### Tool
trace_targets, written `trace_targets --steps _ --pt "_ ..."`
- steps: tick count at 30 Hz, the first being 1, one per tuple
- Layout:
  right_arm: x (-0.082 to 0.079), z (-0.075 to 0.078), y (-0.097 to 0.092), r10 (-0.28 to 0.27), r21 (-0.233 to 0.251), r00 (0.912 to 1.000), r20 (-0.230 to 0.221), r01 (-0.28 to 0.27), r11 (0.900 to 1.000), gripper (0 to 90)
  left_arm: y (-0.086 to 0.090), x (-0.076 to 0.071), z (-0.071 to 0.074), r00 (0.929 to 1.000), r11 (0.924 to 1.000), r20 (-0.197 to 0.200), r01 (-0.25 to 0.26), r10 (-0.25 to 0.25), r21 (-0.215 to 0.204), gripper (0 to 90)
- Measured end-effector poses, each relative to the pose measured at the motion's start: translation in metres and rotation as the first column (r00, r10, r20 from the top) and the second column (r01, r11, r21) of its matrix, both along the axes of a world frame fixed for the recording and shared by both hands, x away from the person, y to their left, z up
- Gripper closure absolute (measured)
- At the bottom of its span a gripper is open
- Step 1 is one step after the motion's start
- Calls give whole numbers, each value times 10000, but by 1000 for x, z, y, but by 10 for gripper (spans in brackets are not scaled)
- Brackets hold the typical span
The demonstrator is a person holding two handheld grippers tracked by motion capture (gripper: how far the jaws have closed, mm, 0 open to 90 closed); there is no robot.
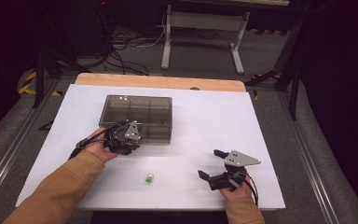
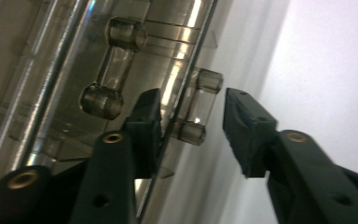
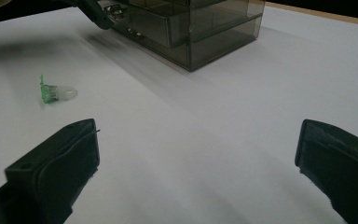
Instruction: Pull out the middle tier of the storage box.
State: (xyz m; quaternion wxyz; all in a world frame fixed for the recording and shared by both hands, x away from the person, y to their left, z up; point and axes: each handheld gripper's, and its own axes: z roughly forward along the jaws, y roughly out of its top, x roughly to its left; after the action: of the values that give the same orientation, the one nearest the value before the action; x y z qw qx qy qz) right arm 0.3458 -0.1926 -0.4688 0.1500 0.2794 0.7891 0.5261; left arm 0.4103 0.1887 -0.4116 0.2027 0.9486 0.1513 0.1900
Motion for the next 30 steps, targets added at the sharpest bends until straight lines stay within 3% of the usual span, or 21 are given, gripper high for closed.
trace_targets --steps 3,7,15,30 --pt "0 0 0 -17 2 10000 -5 17 10000 0 -2 -2 0 9996 9995 279 -13 3 331 652" --pt "0 0 0 -20 -2 10000 -4 20 10000 0 -4 -4 0 9995 9990 305 80 -94 444 663" --pt "0 0 0 -13 -11 10000 6 13 10000 0 -4 -11 4 9997 9989 -176 154 -146 449 672" --pt "0 0 0 -6 -45 10000 13 6 10000 0 -6 -30 9 9984 9969 -372 449 -425 651 685"
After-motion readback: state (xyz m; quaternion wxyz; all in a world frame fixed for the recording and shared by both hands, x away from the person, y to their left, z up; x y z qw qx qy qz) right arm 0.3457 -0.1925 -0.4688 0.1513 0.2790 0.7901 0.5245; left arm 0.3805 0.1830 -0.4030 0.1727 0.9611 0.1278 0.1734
